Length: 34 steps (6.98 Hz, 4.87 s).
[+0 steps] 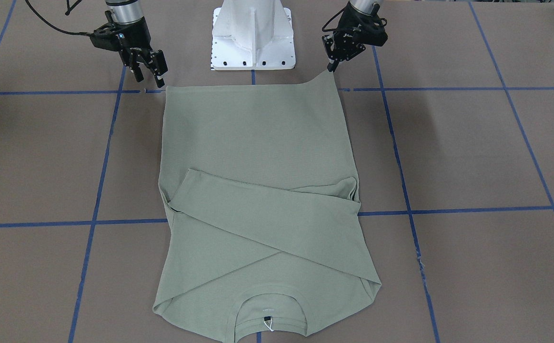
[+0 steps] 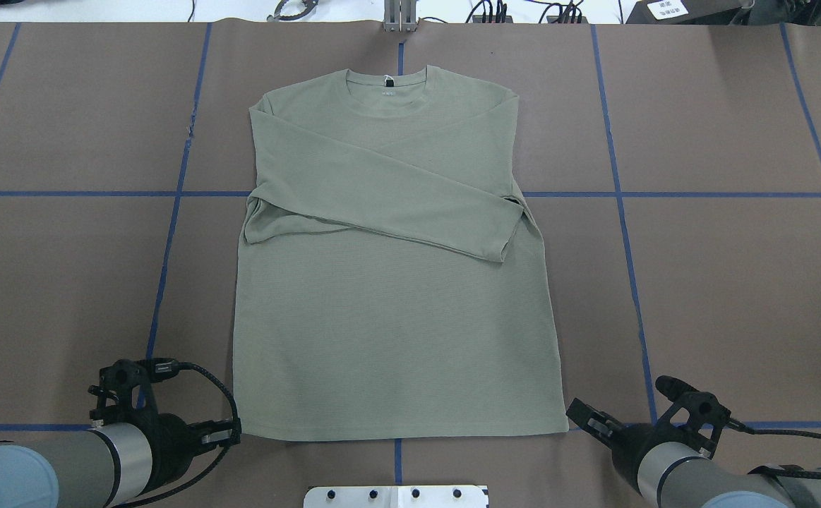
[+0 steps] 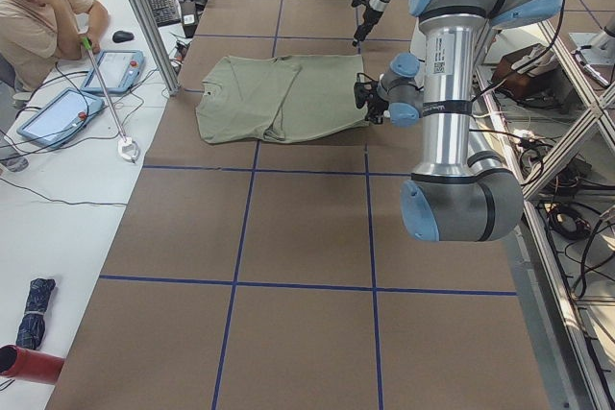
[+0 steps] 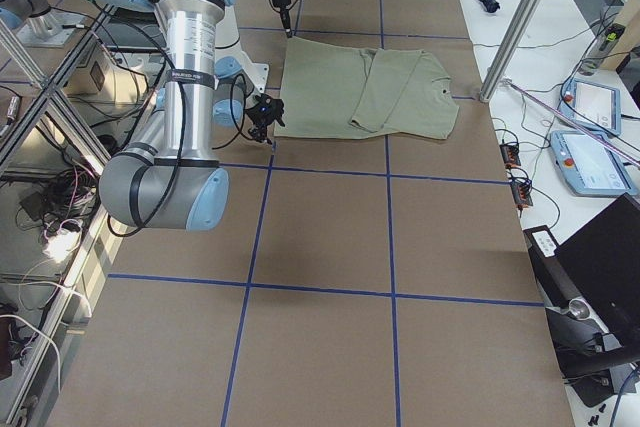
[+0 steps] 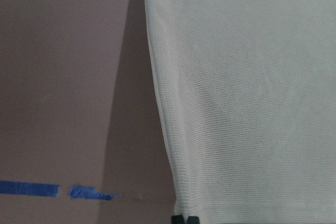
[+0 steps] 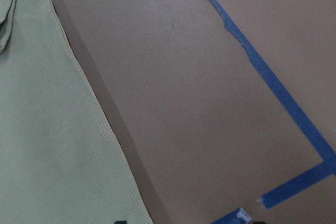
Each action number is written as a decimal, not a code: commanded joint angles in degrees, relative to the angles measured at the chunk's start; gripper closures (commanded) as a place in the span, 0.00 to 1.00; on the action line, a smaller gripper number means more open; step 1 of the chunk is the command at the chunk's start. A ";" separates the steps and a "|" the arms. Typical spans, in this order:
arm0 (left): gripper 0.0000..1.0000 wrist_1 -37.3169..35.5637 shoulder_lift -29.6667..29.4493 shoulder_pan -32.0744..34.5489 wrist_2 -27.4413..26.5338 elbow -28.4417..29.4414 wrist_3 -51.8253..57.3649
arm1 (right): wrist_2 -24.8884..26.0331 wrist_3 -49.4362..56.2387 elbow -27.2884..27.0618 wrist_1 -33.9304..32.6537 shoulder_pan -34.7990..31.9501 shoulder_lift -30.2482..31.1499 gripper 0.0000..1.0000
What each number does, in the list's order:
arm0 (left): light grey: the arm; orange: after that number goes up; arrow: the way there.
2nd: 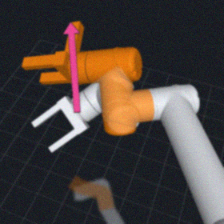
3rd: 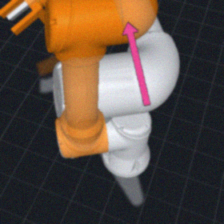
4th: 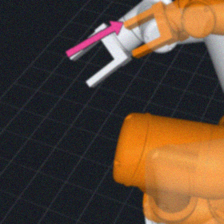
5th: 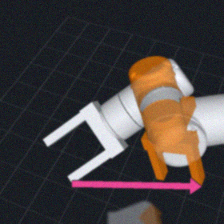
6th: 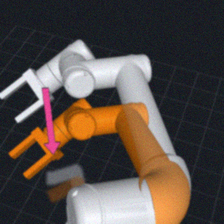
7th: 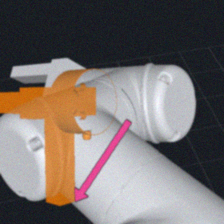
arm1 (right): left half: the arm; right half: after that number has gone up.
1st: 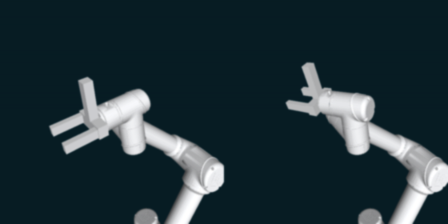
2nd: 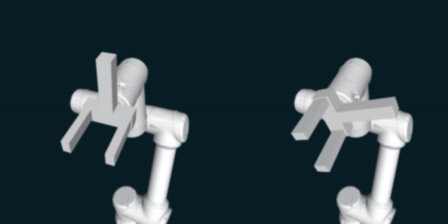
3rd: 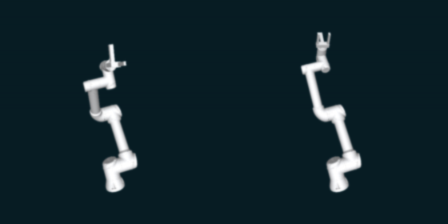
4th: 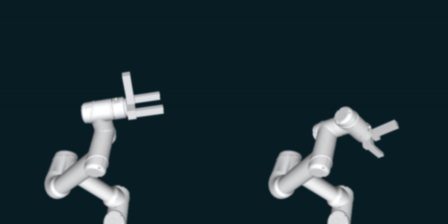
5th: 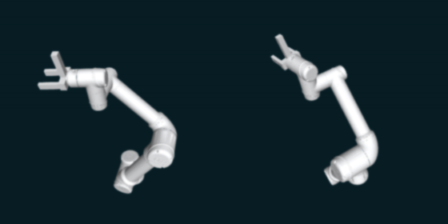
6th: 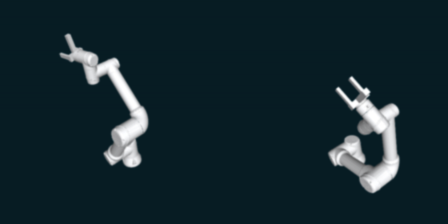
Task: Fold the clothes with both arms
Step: 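Grasp the hem corners nearest the robot with both grippers, then lift the hem with both grippers and fold it toward the collar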
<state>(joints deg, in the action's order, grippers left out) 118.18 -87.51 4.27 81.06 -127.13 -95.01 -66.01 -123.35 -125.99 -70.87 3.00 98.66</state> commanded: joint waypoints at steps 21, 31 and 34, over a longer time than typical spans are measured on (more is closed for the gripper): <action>1.00 -25.91 -0.55 0.65 11.52 -28.97 3.15 | -10.68 0.75 -29.40 -55.88 5.10 -21.68 1.00; 1.00 -24.06 -30.85 40.29 22.74 12.91 40.09 | -26.72 38.96 4.64 -41.65 -38.92 -38.60 1.00; 1.00 -5.73 -37.17 40.03 19.85 36.94 40.26 | -28.37 46.33 21.25 -31.03 -45.25 -42.56 1.00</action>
<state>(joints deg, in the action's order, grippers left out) 105.43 -121.03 44.33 102.23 -101.05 -54.89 -93.11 -80.48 -112.18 -105.98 -39.42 58.16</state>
